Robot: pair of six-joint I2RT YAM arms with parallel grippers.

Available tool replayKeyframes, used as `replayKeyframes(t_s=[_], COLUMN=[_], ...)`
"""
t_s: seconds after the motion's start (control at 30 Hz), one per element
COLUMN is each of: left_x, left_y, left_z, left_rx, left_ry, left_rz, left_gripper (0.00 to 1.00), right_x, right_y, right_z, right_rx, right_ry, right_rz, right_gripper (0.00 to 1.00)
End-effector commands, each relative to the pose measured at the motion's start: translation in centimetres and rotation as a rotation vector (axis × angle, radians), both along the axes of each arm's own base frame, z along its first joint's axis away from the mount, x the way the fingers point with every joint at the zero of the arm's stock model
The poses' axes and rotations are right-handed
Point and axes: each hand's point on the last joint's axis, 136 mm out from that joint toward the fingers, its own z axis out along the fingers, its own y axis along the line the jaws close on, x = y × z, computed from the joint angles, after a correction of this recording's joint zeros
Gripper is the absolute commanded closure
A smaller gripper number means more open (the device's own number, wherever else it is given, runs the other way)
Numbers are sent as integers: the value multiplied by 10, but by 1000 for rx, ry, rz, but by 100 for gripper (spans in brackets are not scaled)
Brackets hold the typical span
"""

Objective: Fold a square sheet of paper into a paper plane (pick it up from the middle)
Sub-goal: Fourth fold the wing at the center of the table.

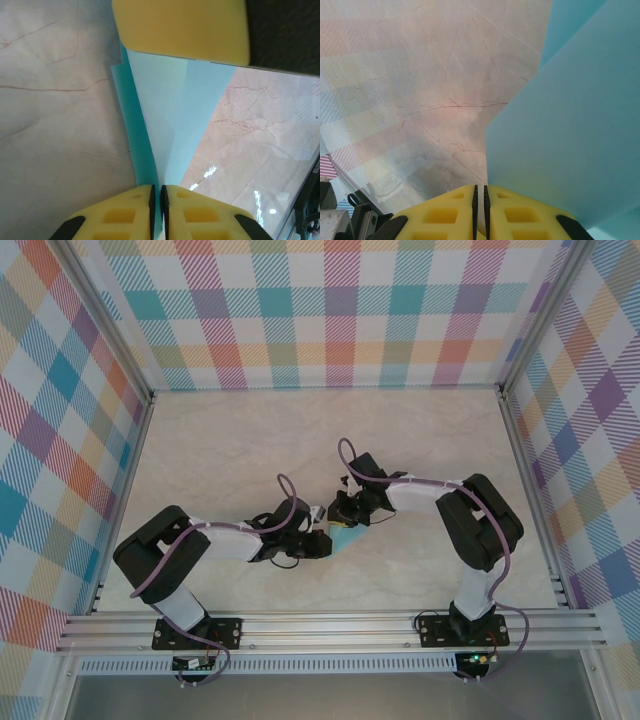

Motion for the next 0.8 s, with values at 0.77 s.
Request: replayKeyframes(t_s=[0.77], left_x=[-1], left_y=[8], left_z=[-4], left_rx=[1], left_ry=[68], left_rz=[41], left_gripper=[99], right_x=[3], right_y=[-12], right_z=[-46], right_rx=[-115], right_ry=[51], right_rz=[-8], right_gripper=[88])
